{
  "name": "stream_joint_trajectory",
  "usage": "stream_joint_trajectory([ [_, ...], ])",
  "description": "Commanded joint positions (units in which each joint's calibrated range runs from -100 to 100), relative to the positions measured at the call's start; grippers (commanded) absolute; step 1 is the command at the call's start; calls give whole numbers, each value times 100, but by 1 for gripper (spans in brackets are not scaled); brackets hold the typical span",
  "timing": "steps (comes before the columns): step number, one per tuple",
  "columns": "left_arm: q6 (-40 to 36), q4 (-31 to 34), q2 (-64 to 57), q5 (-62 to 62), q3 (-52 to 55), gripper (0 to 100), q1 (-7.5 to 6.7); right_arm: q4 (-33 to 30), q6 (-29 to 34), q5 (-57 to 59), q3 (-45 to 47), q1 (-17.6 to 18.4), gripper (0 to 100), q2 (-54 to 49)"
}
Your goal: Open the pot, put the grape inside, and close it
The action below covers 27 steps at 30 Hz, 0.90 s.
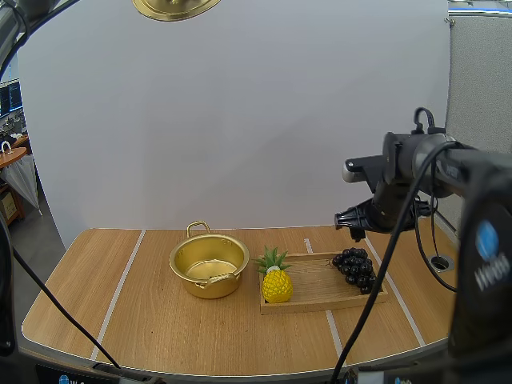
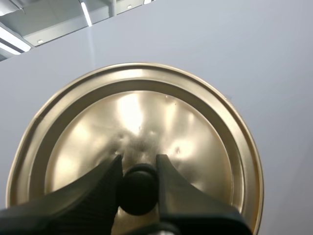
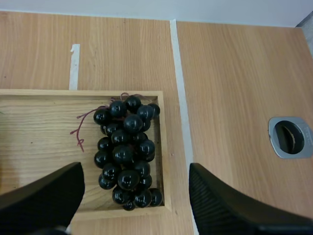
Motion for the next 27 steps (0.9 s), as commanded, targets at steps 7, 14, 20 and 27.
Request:
stream_joint_trajectory([
  [7,-37,-29,-39,-292,-48,0,-11,455,-1063,73,-32,-207,100,92],
  [14,-37,-29,-39,-292,-48,0,-11,955,-1502,289,257,-207,100,92],
  [20,-37,-29,-39,-292,-48,0,-11,978,-1734,-426,829,-207,100,92],
  [27,-37,-29,-39,-292,-48,0,-11,978,-1831,-876,924,-207,100,170],
])
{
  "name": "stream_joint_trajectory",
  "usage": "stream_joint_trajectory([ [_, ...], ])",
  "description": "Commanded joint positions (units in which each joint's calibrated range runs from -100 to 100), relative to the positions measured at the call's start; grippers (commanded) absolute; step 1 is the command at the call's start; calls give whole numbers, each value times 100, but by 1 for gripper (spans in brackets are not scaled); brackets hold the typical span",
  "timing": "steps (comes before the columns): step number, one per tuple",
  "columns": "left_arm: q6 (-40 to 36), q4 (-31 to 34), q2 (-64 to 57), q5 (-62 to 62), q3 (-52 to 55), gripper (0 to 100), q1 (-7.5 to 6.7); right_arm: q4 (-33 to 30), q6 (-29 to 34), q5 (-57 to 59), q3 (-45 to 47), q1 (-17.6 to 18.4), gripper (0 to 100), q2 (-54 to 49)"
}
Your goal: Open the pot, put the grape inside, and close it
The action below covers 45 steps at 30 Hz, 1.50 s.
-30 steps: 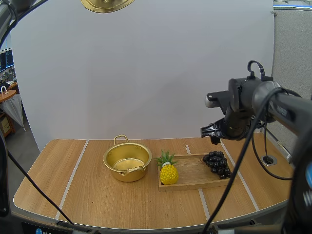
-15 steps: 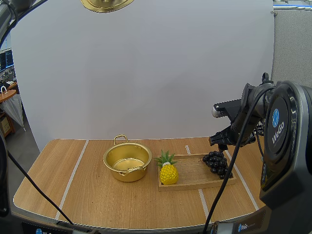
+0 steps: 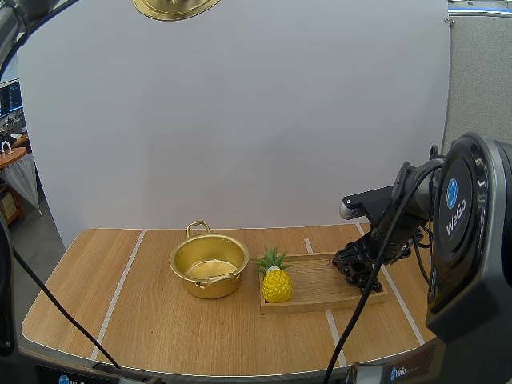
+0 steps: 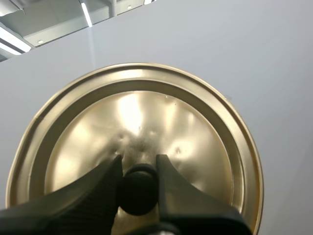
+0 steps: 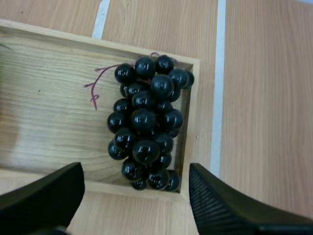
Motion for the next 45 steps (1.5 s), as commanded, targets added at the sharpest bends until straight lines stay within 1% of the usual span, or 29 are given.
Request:
stream_joint_trajectory([
  [1,-37,-29,-39,-277,-48,0,-11,61,-252,-838,226,-22,100,96],
  [4,-37,-29,-39,-277,-48,0,-11,72,-322,-1008,226,-22,100,422],
  [10,-37,-29,-39,-277,-48,0,-11,411,-589,-1276,214,-22,100,906],
  [19,-37,-29,-39,-277,-48,0,-11,437,-630,-1578,200,-22,100,1193],
  [27,-37,-29,-39,-277,-48,0,-11,477,-655,-2084,200,87,100,1621],
  [41,-37,-29,-39,-277,-48,0,-11,539,-658,-2694,200,87,100,2117],
  [42,-37,-29,-39,-277,-48,0,-11,558,-658,-2694,200,87,94,2117],
  [43,-37,-29,-39,-277,-48,0,-11,558,-658,-2694,200,87,76,2117],
  [44,-37,-29,-39,-277,-48,0,-11,558,-658,-2678,200,87,61,2117],
  [45,-37,-29,-39,-277,-48,0,-11,558,-658,-2656,200,87,41,2117],
])
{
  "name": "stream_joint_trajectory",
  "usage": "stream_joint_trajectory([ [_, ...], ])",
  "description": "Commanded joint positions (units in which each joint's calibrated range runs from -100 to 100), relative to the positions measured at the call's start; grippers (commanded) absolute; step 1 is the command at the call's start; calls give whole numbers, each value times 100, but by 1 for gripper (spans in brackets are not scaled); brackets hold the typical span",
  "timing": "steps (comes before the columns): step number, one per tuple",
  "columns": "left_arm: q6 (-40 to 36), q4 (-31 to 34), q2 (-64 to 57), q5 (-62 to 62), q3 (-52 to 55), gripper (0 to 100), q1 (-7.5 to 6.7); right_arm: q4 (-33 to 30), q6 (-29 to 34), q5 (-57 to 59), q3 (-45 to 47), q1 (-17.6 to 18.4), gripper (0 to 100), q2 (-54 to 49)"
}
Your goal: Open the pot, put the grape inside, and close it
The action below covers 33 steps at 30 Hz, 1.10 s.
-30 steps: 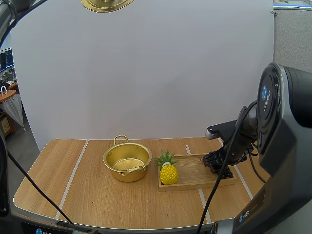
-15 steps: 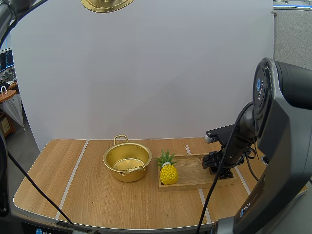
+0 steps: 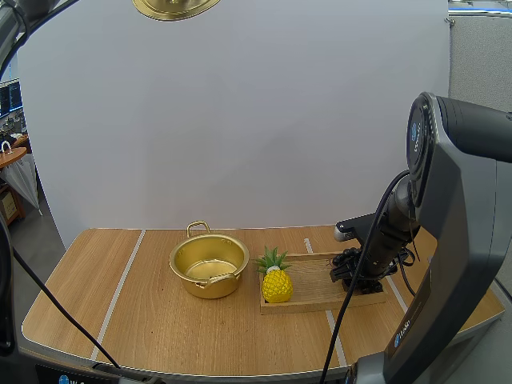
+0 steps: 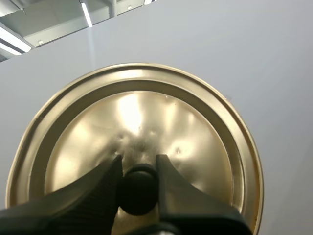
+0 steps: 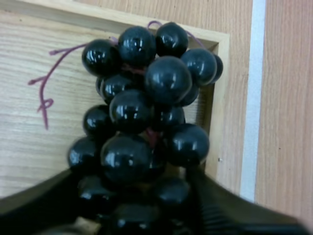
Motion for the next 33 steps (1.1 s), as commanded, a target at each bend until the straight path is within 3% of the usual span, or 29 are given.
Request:
stream_joint_trajectory([
  [1,-37,-29,-39,-277,-48,0,-11,39,-56,-23,-3,4,19,-18],
  [2,-37,-29,-39,-277,-48,0,-11,49,-56,-22,-3,4,0,-18],
  [12,-37,-29,-39,-277,-48,0,-11,49,-56,-104,-3,4,0,-177],
  [22,-37,-29,-39,-277,-48,0,-11,49,-56,-68,-31,4,0,-1608],
  [28,-37,-29,-39,-277,-48,0,-11,219,-56,1057,-692,4,0,-2293],
  [33,-37,-29,-39,-277,-48,0,-11,853,-355,2364,-1420,4,0,-2498],
])
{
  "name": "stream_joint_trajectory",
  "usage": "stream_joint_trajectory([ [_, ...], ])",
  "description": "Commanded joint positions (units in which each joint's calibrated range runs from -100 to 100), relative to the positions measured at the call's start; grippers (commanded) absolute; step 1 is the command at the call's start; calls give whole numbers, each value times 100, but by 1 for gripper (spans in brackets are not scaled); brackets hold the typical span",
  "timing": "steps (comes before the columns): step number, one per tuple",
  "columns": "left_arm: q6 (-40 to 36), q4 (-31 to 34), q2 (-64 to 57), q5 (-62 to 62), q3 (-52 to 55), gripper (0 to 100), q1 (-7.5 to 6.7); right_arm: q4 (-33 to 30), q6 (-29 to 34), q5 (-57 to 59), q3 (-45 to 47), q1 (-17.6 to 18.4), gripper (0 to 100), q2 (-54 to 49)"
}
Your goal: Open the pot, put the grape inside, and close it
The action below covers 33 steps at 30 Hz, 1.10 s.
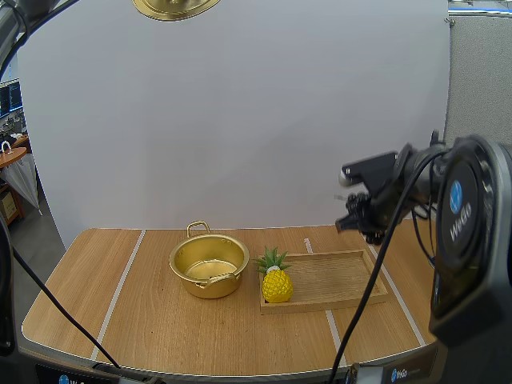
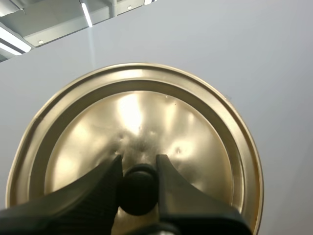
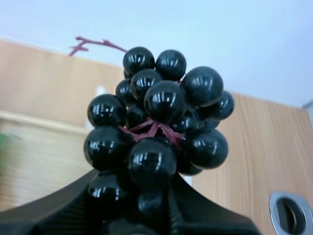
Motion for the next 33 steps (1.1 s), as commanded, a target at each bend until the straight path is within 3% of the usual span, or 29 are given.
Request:
stream_joint_trajectory([
  [1,-37,-29,-39,-277,-48,0,-11,620,-364,983,-445,4,0,-158],
  [4,-37,-29,-39,-277,-48,0,-11,1079,-601,1907,-854,139,0,-157],
  [10,-37,-29,-39,-277,-48,0,-11,1115,-355,2324,-1371,864,0,-157],
  [17,-37,-29,-39,-277,-48,0,-11,690,394,2190,-1678,1918,0,-144],
  [25,-37,-29,-39,-277,-48,0,-11,-298,1408,1760,-1874,3007,0,329],
  [29,-37,-29,-39,-277,-48,0,-11,-479,1621,1563,-1874,3263,0,724],
  [33,-37,-29,-39,-277,-48,0,-11,-468,1619,1543,-1874,3282,0,1156],
])
